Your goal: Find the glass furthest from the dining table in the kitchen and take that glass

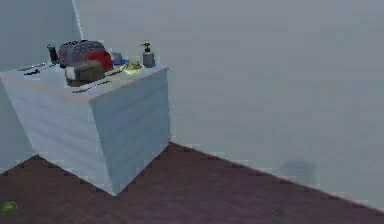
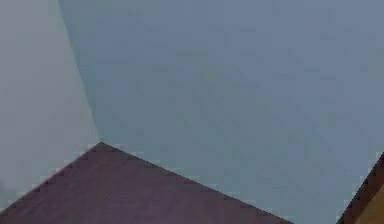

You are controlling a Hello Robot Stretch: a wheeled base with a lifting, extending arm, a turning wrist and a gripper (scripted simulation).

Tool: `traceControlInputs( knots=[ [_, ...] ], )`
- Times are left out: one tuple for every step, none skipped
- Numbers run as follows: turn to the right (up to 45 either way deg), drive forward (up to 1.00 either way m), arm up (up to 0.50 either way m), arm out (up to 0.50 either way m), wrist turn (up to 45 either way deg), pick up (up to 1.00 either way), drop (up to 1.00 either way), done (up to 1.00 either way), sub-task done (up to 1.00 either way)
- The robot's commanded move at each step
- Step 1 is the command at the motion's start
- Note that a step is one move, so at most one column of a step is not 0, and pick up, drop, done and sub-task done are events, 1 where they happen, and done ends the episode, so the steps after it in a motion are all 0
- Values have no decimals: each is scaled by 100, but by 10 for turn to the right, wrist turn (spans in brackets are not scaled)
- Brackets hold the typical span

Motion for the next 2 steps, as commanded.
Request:
traceControlInputs(
  knots=[
    [0,100,0,0,0,0,0,0,0],
    [-90,0,0,0,0,0,0,0,0]
  ],
)
